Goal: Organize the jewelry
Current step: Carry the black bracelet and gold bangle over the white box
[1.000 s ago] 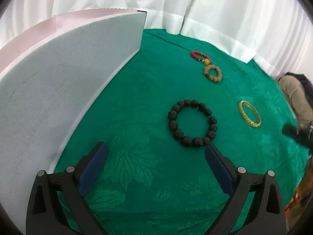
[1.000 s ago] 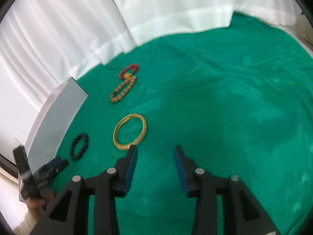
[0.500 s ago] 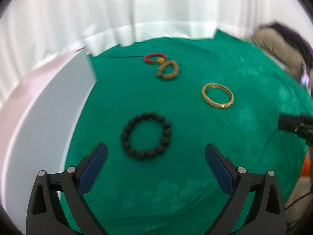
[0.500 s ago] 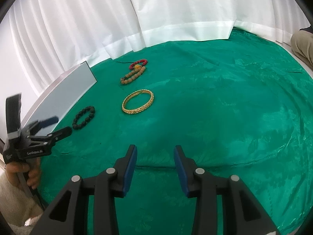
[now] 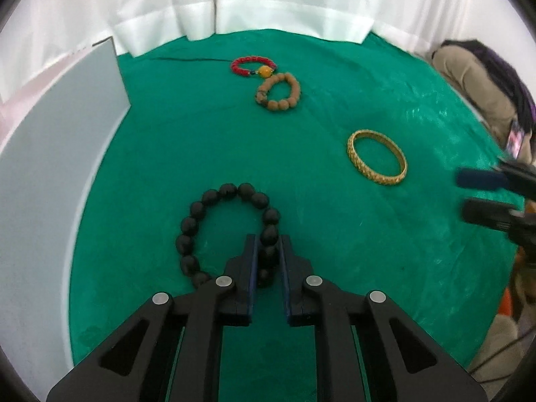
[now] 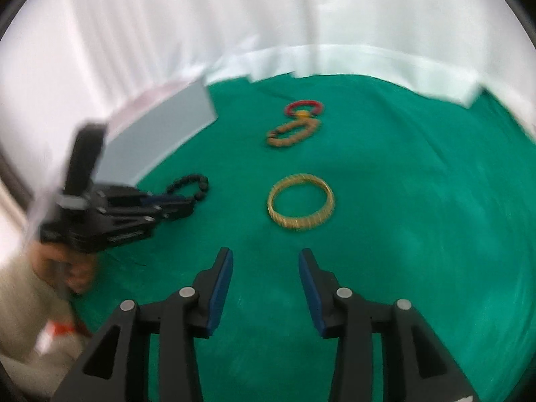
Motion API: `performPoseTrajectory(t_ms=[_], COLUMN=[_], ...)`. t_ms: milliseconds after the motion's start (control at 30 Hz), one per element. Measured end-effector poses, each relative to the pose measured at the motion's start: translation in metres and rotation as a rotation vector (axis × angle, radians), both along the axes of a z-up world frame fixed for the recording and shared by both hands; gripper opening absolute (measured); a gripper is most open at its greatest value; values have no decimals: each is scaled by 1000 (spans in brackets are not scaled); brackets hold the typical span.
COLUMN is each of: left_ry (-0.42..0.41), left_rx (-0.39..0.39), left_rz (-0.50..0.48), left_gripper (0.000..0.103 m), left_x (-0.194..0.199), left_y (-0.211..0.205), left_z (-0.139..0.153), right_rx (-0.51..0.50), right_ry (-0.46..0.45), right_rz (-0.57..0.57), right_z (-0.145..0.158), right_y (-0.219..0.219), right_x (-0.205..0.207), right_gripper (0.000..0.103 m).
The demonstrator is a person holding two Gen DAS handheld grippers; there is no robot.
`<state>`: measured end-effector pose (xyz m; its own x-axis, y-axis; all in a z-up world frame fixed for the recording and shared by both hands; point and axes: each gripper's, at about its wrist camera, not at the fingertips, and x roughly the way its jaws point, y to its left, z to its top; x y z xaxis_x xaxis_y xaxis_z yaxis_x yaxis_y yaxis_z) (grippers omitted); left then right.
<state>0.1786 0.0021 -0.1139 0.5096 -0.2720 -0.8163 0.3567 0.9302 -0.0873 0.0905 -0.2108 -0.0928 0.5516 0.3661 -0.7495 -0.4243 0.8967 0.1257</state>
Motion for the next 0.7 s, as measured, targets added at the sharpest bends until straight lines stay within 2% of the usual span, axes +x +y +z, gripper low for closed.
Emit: performPoseTrajectory(t_ms=[133, 267, 300, 333, 367, 567, 633, 700], left_ry=[2, 38, 49, 60, 66, 59, 48, 26], left_rx=[-40, -165, -211, -267, -306, -541, -577, -605], left_rz=[15, 56, 71, 86, 97, 170, 193, 220], left_gripper=[10, 10, 10, 10, 10, 10, 10, 10], left_x=[0, 3, 3, 1, -1, -33, -44, -57], left_y=[5, 22, 28, 34, 39, 75, 84, 94], left_z=[3, 7, 9, 13, 17, 56, 69, 85], right_rx=[-117, -192, -201, -202, -191, 81, 147, 169], right_ry=[22, 114, 132, 117, 148, 167, 166, 150], right_rz=[107, 176, 179, 179, 179, 117, 114, 121], right_z=[-8, -32, -36, -33, -30, 16, 32, 46], right_y=[31, 55, 58, 58, 57, 24, 18, 24], right_x=[42, 75, 78, 78, 79, 57, 48, 44], right_gripper=[42, 41, 38, 11, 6, 6, 6, 6])
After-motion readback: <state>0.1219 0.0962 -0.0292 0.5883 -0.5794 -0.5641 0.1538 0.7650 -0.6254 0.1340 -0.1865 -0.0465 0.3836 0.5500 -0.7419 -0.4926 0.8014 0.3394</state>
